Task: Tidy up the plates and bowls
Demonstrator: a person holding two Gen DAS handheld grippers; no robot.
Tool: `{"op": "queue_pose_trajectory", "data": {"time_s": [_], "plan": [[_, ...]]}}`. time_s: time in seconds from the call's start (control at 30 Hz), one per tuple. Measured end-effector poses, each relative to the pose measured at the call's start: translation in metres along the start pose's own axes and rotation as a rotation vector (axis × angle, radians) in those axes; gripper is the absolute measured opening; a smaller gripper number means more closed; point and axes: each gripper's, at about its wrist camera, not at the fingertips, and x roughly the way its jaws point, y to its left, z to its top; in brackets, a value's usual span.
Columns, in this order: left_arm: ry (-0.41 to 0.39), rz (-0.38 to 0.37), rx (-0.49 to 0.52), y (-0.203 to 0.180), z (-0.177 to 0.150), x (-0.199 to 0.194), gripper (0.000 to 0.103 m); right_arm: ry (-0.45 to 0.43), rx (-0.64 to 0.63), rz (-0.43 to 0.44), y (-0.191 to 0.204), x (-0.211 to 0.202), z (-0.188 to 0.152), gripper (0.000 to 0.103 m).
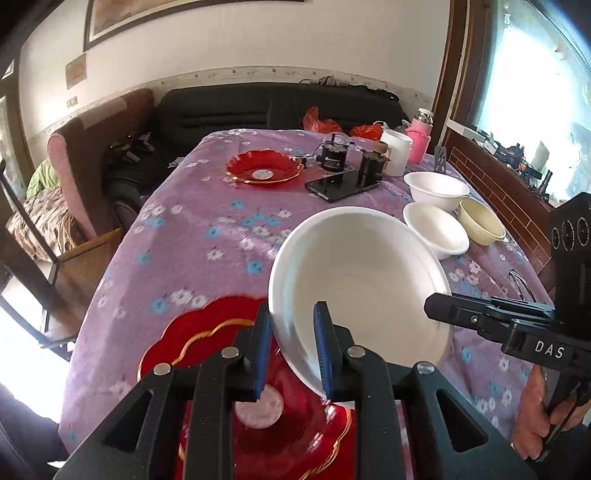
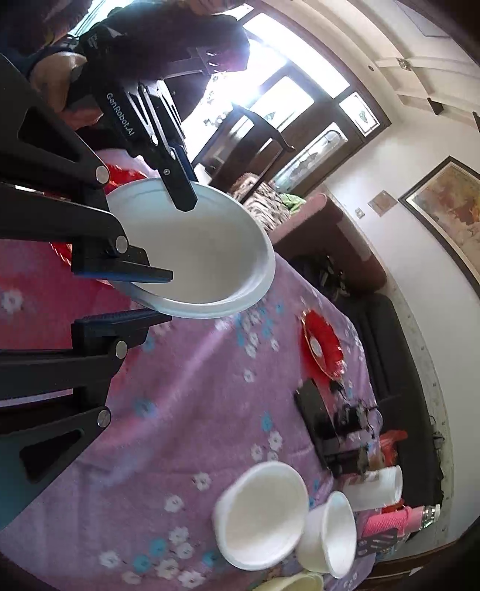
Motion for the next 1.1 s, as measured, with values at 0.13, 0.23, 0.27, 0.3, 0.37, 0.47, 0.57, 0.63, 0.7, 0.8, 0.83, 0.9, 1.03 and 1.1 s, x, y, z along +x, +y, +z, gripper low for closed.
{"op": "queue_pose_trajectory", "data": {"time_s": [0.13,0.23,0.27,0.3,0.37,0.47,0.57,0.63,0.7,0.8,0.83,0.9,1.03,1.1], "plan": [[0.011,0.009,-0.032,0.021,-0.024,-0.006,0.024,0.048,0.008,0.025,0.016,0.018,-0.016,0.016],[0.034,0.016,-0.069,0.04,-0.038,-0.003,0.024,0.082,0.002,0.025,0.025,0.033,-0.024,0.016],[0.042,0.017,-0.08,0.045,-0.043,-0.002,0.024,0.096,-0.001,0.025,0.03,0.039,-0.028,0.016],[0.05,0.018,-0.09,0.05,-0.047,0.0,0.024,0.111,-0.006,0.024,0.033,0.046,-0.031,0.016],[0.062,0.016,-0.114,0.06,-0.057,0.003,0.024,0.133,-0.011,0.018,0.038,0.056,-0.036,0.016],[0.073,0.008,-0.135,0.069,-0.065,0.008,0.024,0.161,-0.014,0.009,0.043,0.067,-0.042,0.016],[0.074,0.011,-0.139,0.074,-0.07,0.01,0.024,0.179,-0.013,-0.004,0.044,0.076,-0.044,0.016],[0.073,0.014,-0.135,0.076,-0.073,0.01,0.024,0.189,-0.014,-0.015,0.045,0.08,-0.045,0.016],[0.074,0.007,-0.14,0.078,-0.075,0.01,0.024,0.196,-0.012,-0.025,0.046,0.083,-0.047,0.016],[0.076,-0.002,-0.151,0.082,-0.077,0.012,0.024,0.206,-0.005,-0.026,0.045,0.087,-0.049,0.016],[0.076,-0.005,-0.153,0.082,-0.078,0.012,0.024,0.204,-0.003,-0.025,0.045,0.087,-0.049,0.016],[0.075,-0.006,-0.155,0.083,-0.078,0.012,0.024,0.2,-0.007,-0.028,0.047,0.088,-0.049,0.016],[0.073,-0.007,-0.162,0.084,-0.079,0.01,0.025,0.195,-0.01,-0.029,0.048,0.087,-0.05,0.017],[0.072,-0.008,-0.167,0.084,-0.079,0.009,0.028,0.193,0.002,-0.017,0.047,0.086,-0.051,0.017]]}}
